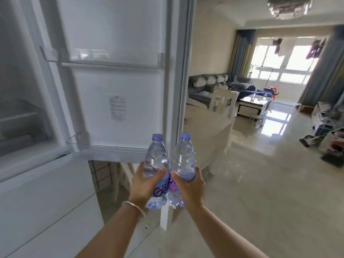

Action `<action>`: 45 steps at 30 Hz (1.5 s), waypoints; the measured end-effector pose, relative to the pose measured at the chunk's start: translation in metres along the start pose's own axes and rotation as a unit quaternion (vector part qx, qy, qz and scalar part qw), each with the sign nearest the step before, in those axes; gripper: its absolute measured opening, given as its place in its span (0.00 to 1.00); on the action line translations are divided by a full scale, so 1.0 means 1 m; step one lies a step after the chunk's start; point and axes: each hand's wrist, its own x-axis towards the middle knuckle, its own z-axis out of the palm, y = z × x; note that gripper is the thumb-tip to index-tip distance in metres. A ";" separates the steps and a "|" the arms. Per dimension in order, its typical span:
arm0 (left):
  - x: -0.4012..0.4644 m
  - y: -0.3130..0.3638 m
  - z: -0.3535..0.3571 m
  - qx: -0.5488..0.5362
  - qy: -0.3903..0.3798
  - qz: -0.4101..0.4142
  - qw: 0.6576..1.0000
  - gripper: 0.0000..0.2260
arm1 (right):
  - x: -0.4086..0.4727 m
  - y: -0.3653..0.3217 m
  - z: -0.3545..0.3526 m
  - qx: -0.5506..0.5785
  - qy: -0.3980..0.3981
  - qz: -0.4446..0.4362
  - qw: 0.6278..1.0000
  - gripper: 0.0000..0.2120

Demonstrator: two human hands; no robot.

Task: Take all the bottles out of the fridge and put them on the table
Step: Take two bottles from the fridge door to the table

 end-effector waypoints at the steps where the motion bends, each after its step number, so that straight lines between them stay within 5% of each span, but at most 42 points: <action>1: -0.006 -0.003 0.023 -0.002 -0.006 -0.013 1.000 0.17 | 0.007 0.005 -0.023 -0.010 0.002 0.004 1.000 0.18; 10: 0.001 -0.034 0.162 -0.018 -0.022 -0.079 0.996 0.20 | 0.080 0.054 -0.129 -0.046 0.026 0.034 0.998 0.30; 17: 0.102 -0.063 0.234 -0.016 -0.017 -0.069 0.997 0.14 | 0.192 0.095 -0.121 -0.057 0.037 0.038 0.997 0.33; 29: 0.284 -0.079 0.321 -0.020 0.010 -0.078 0.997 0.27 | 0.391 0.120 -0.085 -0.089 0.027 0.031 0.995 0.38; 38: 0.434 -0.116 0.342 0.008 0.106 -0.053 0.993 0.25 | 0.556 0.157 -0.004 -0.038 -0.151 0.036 0.987 0.33; 45: 0.539 -0.134 0.333 0.027 0.169 -0.084 0.982 0.27 | 0.676 0.171 0.072 -0.031 -0.356 0.052 0.933 0.28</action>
